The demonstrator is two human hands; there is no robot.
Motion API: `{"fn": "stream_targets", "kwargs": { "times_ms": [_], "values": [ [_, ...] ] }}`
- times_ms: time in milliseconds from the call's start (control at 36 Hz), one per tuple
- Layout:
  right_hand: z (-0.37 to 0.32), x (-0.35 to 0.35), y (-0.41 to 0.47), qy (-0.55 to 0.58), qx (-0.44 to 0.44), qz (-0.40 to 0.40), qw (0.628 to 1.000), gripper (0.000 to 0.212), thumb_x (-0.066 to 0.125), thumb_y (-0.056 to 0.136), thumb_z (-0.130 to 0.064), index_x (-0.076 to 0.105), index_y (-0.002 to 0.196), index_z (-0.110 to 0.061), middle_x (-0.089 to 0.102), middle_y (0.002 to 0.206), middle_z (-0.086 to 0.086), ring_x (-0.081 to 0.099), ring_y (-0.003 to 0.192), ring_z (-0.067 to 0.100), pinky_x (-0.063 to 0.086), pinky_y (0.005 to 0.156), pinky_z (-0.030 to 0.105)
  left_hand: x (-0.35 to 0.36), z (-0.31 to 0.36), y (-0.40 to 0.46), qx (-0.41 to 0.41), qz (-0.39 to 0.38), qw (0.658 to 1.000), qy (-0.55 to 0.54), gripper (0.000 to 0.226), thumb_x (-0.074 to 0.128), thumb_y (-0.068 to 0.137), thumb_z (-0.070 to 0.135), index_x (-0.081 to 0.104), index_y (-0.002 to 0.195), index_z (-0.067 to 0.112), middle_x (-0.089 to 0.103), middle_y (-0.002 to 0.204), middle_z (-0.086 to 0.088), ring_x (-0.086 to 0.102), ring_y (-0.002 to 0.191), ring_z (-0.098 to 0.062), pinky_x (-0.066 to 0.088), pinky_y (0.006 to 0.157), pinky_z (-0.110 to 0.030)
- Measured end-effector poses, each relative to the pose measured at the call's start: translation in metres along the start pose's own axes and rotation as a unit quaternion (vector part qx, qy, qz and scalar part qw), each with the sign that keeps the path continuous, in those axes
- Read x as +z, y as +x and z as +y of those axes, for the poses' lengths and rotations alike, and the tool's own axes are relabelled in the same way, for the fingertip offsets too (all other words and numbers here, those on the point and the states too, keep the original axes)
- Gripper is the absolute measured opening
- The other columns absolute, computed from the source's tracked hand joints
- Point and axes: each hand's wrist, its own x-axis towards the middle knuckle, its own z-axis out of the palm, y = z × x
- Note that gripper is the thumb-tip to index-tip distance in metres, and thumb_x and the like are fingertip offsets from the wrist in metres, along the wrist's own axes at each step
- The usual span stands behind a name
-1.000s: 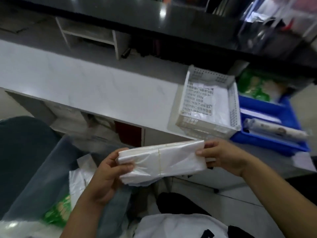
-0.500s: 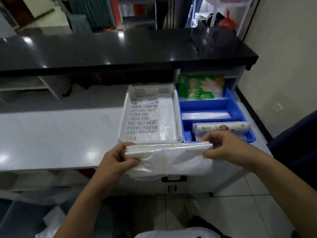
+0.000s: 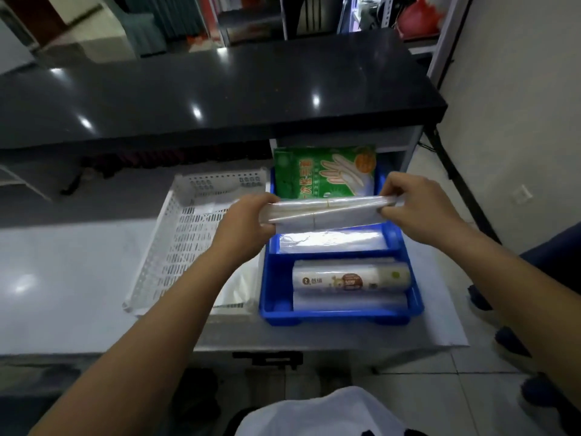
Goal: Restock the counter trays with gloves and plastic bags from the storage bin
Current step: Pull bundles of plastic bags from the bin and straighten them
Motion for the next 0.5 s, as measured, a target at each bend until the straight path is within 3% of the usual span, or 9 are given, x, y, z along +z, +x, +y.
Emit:
{"fn": "stream_targets", "kwargs": {
  "times_ms": [139, 278, 389, 500],
  "values": [
    [0.038, 0.028, 0.021, -0.054, 0.021, 0.012, 0.998, 0.015, 0.07, 0.079, -0.016, 0.057, 0.079, -0.023, 0.062, 0.081, -0.001, 0.055, 0.08, 0.026, 0.044, 0.068, 0.036, 0.045, -0.008, 0.03, -0.01, -0.02, 0.995, 0.098, 0.047, 0.064, 0.085, 0.012, 0.059, 0.13, 0.022, 0.063, 0.119, -0.007, 0.06, 0.103, -0.03, 0.046, 0.08, -0.035],
    [0.057, 0.057, 0.026, -0.106, 0.029, 0.025, 0.994, 0.015, 0.07, 0.08, -0.018, 0.056, 0.08, -0.022, 0.067, 0.085, 0.004, 0.055, 0.086, 0.028, 0.04, 0.074, 0.037, 0.069, -0.02, 0.046, 0.014, -0.028, 0.987, 0.155, 0.044, 0.061, 0.083, 0.005, 0.062, 0.125, 0.017, 0.066, 0.116, -0.013, 0.062, 0.098, -0.037, 0.044, 0.079, -0.036],
    [0.063, 0.073, 0.027, -0.144, 0.024, 0.039, 0.988, 0.02, 0.069, 0.08, -0.017, 0.052, 0.078, -0.025, 0.058, 0.078, -0.003, 0.051, 0.089, 0.027, 0.03, 0.078, 0.038, 0.08, -0.028, 0.052, 0.036, -0.002, 0.971, 0.235, 0.044, 0.058, 0.082, 0.003, 0.063, 0.124, 0.019, 0.069, 0.119, -0.007, 0.056, 0.112, -0.033, 0.033, 0.096, -0.04],
    [0.069, 0.081, 0.029, -0.198, 0.019, 0.048, 0.979, 0.013, 0.068, 0.081, -0.014, 0.057, 0.083, -0.02, 0.064, 0.083, 0.005, 0.052, 0.091, 0.03, 0.035, 0.083, 0.044, 0.09, -0.033, 0.055, 0.041, 0.0, 0.963, 0.267, 0.043, 0.059, 0.084, 0.006, 0.065, 0.124, 0.022, 0.07, 0.119, -0.003, 0.053, 0.118, -0.029, 0.025, 0.105, -0.042]
  ]
}}
